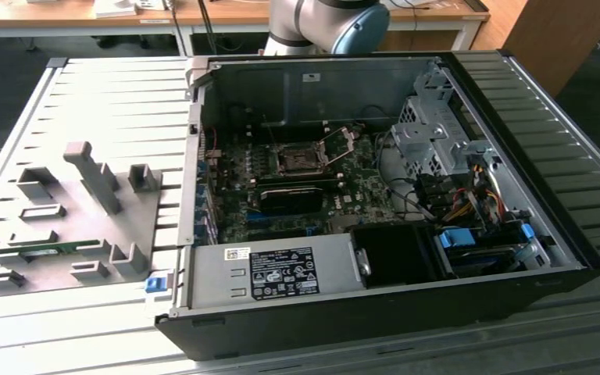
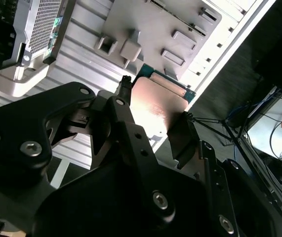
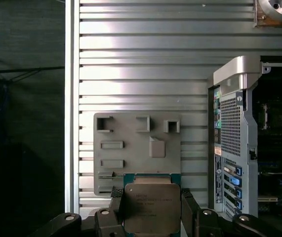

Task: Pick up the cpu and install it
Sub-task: 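Pick up the cpu and move it towards the insertion slot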

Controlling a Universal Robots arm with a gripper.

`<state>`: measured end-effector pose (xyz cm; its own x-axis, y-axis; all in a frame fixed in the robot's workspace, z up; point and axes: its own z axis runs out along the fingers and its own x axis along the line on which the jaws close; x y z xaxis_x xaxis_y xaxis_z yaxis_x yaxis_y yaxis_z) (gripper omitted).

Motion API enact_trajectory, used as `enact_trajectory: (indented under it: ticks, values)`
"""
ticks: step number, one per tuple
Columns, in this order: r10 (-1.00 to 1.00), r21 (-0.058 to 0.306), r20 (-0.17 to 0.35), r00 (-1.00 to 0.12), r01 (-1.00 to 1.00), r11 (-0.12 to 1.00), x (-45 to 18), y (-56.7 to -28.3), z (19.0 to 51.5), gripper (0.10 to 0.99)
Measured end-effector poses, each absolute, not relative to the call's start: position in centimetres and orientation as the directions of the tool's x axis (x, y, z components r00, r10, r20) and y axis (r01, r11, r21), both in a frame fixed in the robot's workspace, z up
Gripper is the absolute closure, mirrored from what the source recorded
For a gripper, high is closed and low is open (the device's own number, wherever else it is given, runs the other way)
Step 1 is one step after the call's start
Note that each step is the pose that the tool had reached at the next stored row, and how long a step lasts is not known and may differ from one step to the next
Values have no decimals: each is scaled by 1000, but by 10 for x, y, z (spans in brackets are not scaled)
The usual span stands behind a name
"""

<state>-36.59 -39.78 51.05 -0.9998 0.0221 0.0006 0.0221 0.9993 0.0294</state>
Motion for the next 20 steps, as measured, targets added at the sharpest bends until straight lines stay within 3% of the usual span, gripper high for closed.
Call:
enact_trajectory:
  ticks: [20]
  values:
    - [22,31,1,-1000,22,999,-323,-398,495,541]
